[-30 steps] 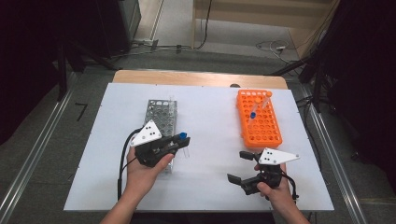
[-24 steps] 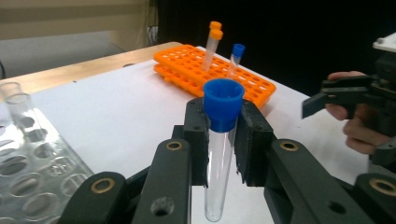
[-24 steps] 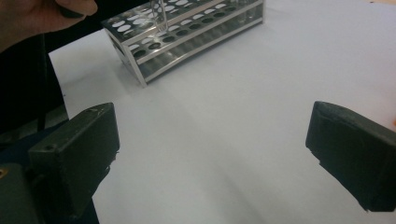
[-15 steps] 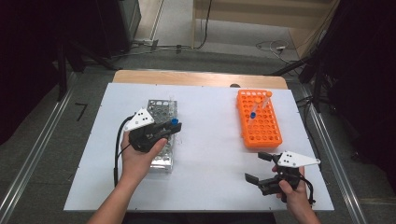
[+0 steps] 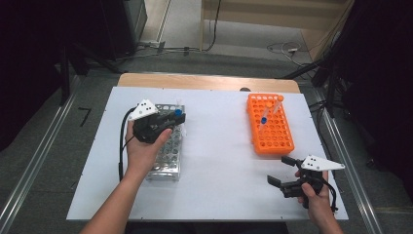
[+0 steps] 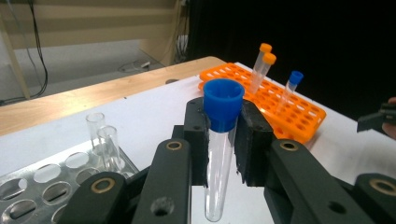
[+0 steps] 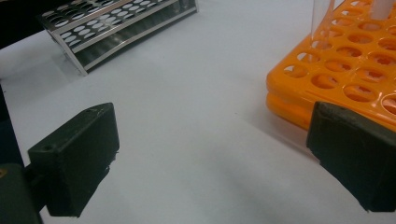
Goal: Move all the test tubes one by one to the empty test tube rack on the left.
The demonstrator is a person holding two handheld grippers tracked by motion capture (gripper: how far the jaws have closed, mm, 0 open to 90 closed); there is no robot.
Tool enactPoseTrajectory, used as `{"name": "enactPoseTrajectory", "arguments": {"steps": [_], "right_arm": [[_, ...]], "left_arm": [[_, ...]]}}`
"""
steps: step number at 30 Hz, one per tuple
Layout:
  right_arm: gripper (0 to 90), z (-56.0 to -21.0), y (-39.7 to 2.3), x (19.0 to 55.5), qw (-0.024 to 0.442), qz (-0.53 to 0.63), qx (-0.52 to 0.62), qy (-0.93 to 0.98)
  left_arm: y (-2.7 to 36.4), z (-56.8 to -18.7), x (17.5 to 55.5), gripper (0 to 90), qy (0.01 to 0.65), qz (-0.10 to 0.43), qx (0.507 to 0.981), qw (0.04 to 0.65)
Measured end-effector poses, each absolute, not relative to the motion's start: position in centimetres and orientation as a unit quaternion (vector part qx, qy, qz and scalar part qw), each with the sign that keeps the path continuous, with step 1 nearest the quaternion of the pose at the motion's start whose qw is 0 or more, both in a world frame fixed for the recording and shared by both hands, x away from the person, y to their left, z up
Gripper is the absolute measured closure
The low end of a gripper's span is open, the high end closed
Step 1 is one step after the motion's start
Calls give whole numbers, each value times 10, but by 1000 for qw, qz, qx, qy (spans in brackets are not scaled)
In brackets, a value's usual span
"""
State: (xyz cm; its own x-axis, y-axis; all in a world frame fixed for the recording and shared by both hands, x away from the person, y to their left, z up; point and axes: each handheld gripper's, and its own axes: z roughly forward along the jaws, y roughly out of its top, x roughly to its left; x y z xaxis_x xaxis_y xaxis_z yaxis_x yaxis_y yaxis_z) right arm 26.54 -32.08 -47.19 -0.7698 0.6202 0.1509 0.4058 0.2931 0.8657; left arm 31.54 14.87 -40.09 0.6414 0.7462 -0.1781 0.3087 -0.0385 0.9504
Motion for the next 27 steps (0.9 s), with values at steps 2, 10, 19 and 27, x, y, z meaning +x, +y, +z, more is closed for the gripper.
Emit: {"name": "enactPoseTrajectory", "arguments": {"steps": [2, 10, 19, 27], "right_arm": [[12, -472, -321, 266, 108, 501, 321, 797], [13, -474, -324, 268, 109, 499, 326, 796], [13, -476, -323, 269, 109, 498, 327, 796], [14, -477, -323, 270, 107, 498, 328, 795]], "left_arm": [[150, -400, 319, 768, 383, 191, 693, 580], [153, -399, 336, 768, 396, 211, 683, 576], [158, -406, 350, 768, 421, 240, 670, 562], [159, -410, 356, 768, 432, 269, 668, 543]]}}
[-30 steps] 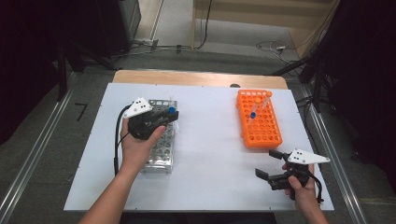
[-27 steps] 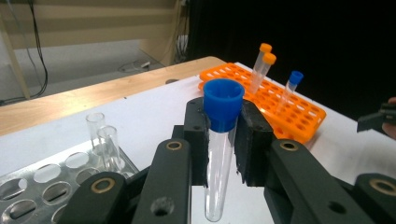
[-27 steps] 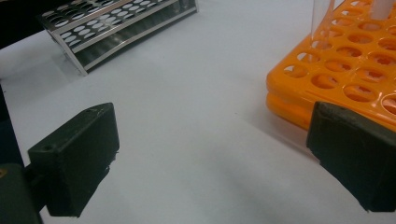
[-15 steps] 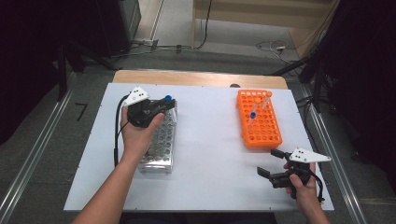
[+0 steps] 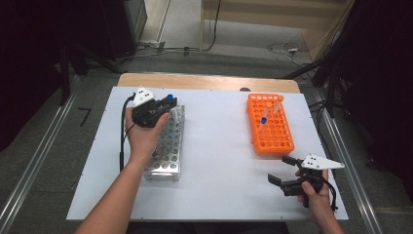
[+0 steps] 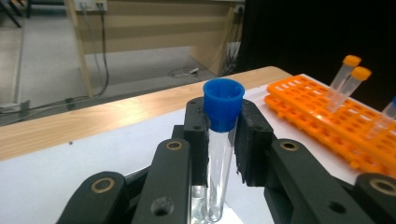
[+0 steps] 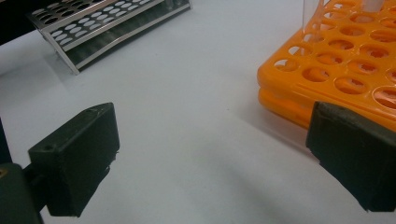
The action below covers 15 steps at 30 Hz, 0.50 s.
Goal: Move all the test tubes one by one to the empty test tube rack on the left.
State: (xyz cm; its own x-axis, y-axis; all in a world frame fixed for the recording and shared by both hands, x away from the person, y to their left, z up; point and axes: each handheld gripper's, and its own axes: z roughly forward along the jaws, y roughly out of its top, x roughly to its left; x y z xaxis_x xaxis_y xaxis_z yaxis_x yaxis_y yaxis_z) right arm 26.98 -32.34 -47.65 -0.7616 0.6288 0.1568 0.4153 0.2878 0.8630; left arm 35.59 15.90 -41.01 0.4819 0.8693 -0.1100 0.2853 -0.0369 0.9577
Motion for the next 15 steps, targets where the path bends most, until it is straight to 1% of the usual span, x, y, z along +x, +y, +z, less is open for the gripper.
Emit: {"name": "enactPoseTrajectory", "arguments": {"steps": [10, 15], "right_arm": [[14, -478, -322, 271, 105, 496, 328, 797], [14, -477, -322, 270, 107, 497, 325, 798]], "left_arm": [[152, -417, 361, 767, 435, 269, 680, 525], [145, -422, 362, 763, 436, 267, 702, 496]]}}
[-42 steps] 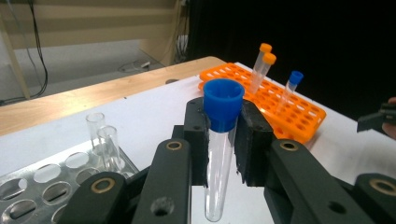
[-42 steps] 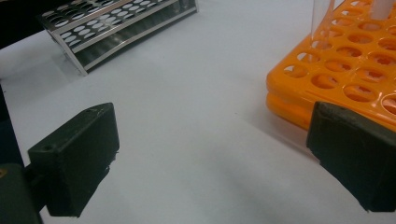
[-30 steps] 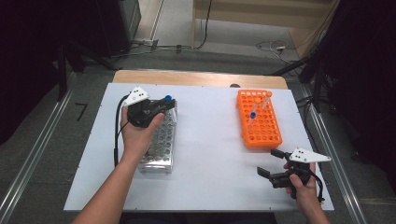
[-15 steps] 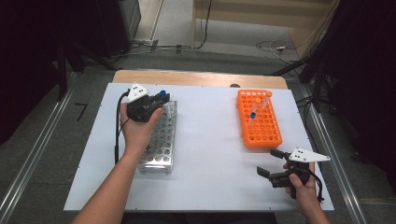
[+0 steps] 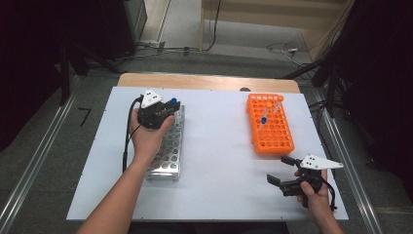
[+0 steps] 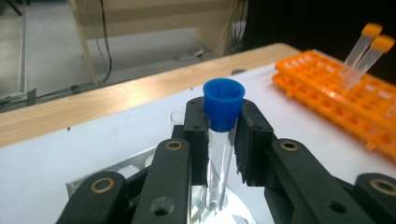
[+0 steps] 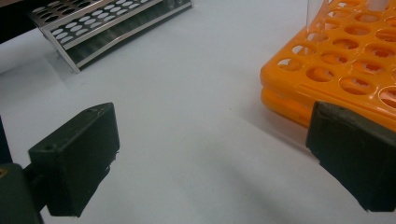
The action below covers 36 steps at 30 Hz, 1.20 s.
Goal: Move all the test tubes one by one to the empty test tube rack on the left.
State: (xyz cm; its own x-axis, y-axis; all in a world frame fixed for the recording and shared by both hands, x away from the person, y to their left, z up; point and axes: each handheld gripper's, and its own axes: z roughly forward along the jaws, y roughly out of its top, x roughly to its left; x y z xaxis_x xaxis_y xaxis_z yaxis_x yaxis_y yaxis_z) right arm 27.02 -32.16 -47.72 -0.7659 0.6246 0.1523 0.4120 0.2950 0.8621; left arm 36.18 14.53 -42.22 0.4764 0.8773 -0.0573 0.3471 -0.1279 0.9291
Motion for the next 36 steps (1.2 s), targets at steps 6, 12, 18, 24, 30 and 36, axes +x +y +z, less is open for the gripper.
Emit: {"name": "enactPoseTrajectory", "arguments": {"steps": [6, 12, 18, 24, 30, 36], "right_arm": [[14, -478, -322, 271, 107, 497, 328, 796], [14, -478, -321, 271, 105, 495, 329, 797], [14, -478, -320, 271, 105, 495, 330, 797], [14, -478, -318, 270, 105, 495, 330, 797], [14, -477, -319, 270, 106, 495, 329, 797], [14, -477, -319, 270, 106, 495, 331, 796]], "left_arm": [[142, -428, 361, 709, 459, 256, 711, 467], [145, -428, 358, 556, 465, 246, 706, 474], [146, -422, 347, 314, 445, 229, 704, 505], [150, -417, 333, 134, 431, 207, 703, 527], [155, -417, 310, 52, 420, 195, 700, 544], [157, -417, 284, 14, 406, 196, 703, 551]]}}
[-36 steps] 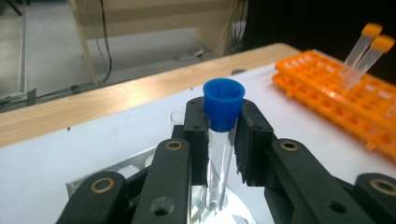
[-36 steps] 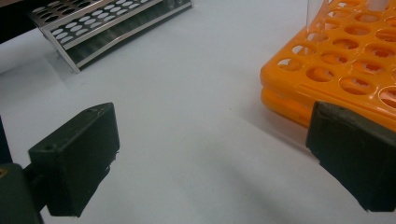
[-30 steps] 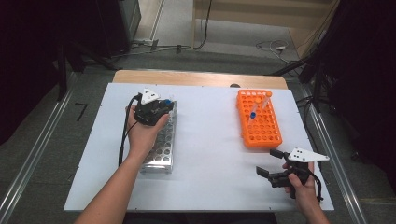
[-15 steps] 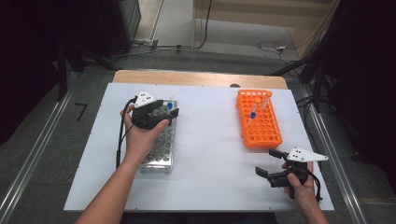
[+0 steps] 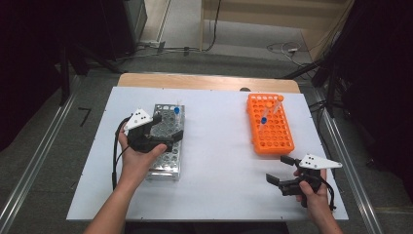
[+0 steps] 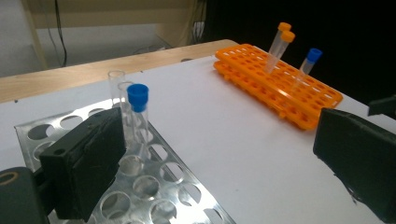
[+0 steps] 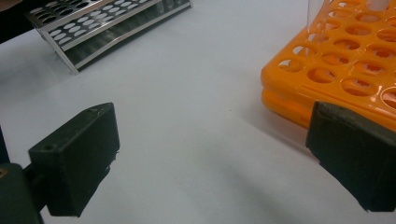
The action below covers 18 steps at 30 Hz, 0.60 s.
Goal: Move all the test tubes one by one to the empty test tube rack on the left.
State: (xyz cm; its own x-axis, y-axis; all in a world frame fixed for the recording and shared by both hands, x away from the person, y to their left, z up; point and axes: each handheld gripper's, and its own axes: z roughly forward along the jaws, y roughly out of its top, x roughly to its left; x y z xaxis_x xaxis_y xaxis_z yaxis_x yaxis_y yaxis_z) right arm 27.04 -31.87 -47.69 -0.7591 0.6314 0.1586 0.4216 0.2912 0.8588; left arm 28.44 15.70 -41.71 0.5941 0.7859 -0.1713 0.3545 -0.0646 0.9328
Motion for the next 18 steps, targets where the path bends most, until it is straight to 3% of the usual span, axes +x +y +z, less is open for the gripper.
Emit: {"name": "enactPoseTrajectory", "arguments": {"steps": [18], "right_arm": [[14, -478, -316, 271, 107, 491, 330, 799]], "left_arm": [[169, -437, 218, 0, 395, 201, 698, 562]]}}
